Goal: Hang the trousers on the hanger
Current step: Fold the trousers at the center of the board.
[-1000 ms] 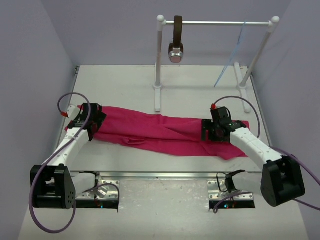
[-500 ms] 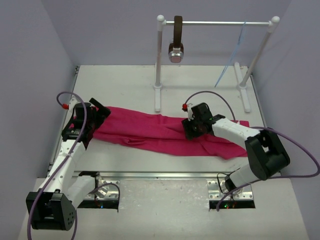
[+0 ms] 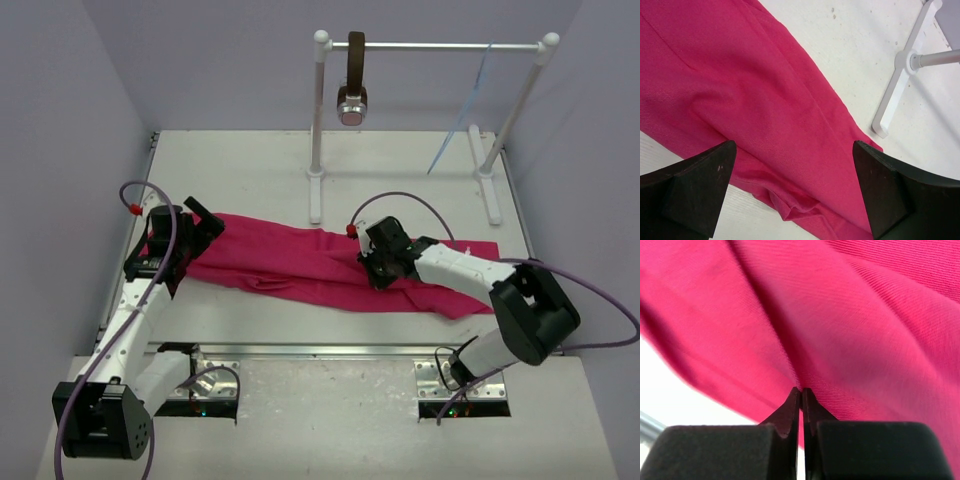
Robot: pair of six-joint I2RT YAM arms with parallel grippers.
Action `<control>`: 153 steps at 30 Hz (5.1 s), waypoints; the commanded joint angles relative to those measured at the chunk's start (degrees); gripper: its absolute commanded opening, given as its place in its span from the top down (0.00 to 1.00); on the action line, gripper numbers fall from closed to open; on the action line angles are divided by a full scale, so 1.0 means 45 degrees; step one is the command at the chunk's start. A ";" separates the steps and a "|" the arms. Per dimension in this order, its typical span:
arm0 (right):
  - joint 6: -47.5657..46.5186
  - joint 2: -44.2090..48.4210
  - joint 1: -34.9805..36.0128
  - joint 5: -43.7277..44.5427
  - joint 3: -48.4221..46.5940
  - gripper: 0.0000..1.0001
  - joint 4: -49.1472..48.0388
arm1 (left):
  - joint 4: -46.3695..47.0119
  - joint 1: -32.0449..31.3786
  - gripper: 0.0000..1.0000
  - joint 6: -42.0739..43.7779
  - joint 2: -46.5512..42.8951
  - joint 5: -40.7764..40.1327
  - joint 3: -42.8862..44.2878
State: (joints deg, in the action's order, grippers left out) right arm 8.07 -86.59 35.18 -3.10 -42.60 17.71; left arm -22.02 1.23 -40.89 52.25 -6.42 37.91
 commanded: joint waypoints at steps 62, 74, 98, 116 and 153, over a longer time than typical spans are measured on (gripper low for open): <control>-0.0646 -0.8158 -0.3199 0.1055 -1.6630 0.68 1.2716 | 0.0742 0.0147 0.00 0.0431 0.1512 -0.1587 0.0542; 0.2121 0.0416 -0.3306 0.3079 -0.8313 0.01 0.7288 | -0.1140 0.0136 0.00 -0.1667 0.2897 -0.4017 0.1126; 0.1293 0.0251 -0.1353 0.3644 -0.1366 0.44 0.6322 | 0.0529 0.0144 0.00 -0.0586 0.2054 -0.2090 0.0189; 0.0215 0.3261 -0.1255 0.3215 -0.3723 1.00 0.9370 | 0.0599 0.0136 0.00 -0.0230 0.2142 -0.1878 0.0264; -0.3037 -0.0745 -0.6451 -0.2058 -0.8954 1.00 1.1923 | 0.0483 0.0136 0.00 -0.0321 0.2664 -0.1352 0.0677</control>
State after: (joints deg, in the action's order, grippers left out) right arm -7.36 -87.85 17.17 -13.73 -79.74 76.03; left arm -21.43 1.23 -42.22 64.64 -12.95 38.92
